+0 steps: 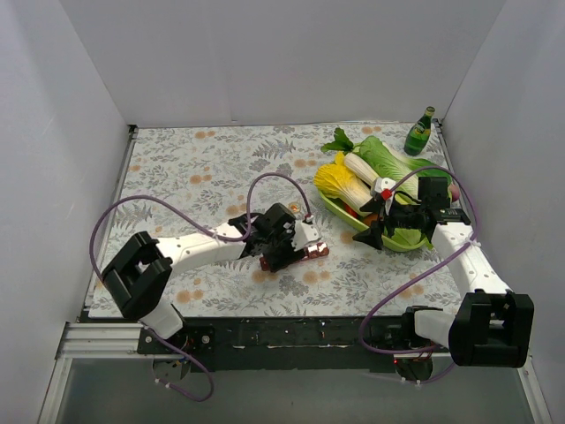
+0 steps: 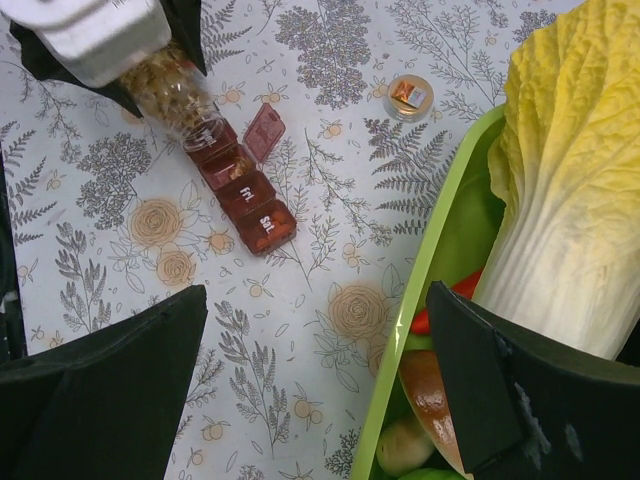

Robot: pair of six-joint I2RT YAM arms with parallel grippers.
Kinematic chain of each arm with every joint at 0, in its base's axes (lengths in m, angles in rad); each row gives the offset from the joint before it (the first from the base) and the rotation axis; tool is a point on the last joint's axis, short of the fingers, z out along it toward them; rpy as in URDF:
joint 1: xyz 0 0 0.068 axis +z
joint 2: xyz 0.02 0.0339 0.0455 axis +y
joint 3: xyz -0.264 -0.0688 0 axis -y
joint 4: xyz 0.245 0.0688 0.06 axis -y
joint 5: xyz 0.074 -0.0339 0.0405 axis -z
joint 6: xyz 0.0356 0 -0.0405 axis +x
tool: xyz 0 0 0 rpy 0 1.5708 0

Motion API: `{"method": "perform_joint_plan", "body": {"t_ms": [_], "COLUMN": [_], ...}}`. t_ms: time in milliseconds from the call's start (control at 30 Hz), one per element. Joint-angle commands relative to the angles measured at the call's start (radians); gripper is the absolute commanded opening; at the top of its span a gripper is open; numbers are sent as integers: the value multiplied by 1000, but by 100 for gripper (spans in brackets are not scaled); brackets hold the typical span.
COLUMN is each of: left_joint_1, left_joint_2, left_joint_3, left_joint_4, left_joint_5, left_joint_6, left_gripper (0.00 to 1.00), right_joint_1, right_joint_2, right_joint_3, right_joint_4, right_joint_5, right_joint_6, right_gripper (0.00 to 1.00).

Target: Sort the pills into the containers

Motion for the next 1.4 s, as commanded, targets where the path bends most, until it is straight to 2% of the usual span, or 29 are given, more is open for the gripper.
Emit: {"method": "perform_joint_plan", "body": {"t_ms": [0, 200, 267, 300, 333, 400, 433, 467, 500, 533, 567, 600, 633, 700, 767, 800, 933, 1000, 1067, 1200, 1367], "left_joint_1": [9, 43, 50, 53, 56, 76, 84, 99, 105, 116, 147, 165, 187, 242, 260, 260, 260, 259, 260, 260, 260], "left_joint_2": [-164, -386, -450, -536, -573, -689, -728, -759, -817, -845, -872, -903, -949, -989, -1043, -1061, -1156, -1198, -1236, -1300, -1305], "left_joint_3": [-101, -302, -404, -446, -486, -601, -642, -705, -737, -765, -820, -845, -866, -906, -896, -882, -850, -818, -793, -727, -702], "left_joint_4": [171, 457, 595, 651, 772, 887, 999, 1050, 1145, 1197, 1253, 1356, 1409, 1481, 1427, 1338, 1209, 1081, 1019, 786, 705], "left_joint_5": [30, 58, 80, 87, 94, 114, 129, 157, 166, 174, 209, 222, 237, 304, 347, 375, 397, 386, 378, 389, 398], "left_joint_6": [-47, -139, -177, -193, -213, -272, -288, -315, -337, -361, -393, -470, -517, -593, -584, -567, -511, -481, -448, -356, -312], "left_gripper": [0, 0, 0, 0, 0, 0, 0, 0, 0, 0, 0, 0, 0, 0, 0, 0, 0, 0, 0, 0, 0], "right_joint_1": [-2, -2, -2, -4, -2, 5, 17, 45, 66, 143, 189, 235, 323, 390, 461, 479, 550, 567, 594, 607, 608], "right_joint_2": [1, 2, 2, 4, 8, 19, 46, 68, 95, 166, 206, 247, 325, 396, 494, 531, 773, 821, 866, 955, 1018], "right_joint_3": [14, 10, 13, 20, 33, 95, 129, 163, 265, 325, 385, 515, 569, 677, 807, 841, 1042, 1050, 1038, 1067, 1076], "right_joint_4": [-19, -45, -46, -54, -66, -126, -157, -195, -306, -347, -388, -423, -465, -467, -442, -433, -473, -458, -421, -409, -387], "right_joint_5": [-24, -22, -12, -9, 0, 7, 19, 24, 30, 81, 123, 167, 233, 278, 332, 353, 473, 496, 556, 596, 623], "right_joint_6": [-26, -78, -107, -119, -135, -223, -251, -283, -361, -374, -371, -360, -347, -296, -241, -230, -276, -333, -356, -366, -359], "right_gripper": [98, 98, 98, 98, 98, 98, 98, 98, 98, 98, 98, 98, 98, 98, 98, 98, 97, 96, 96, 91, 86]}}
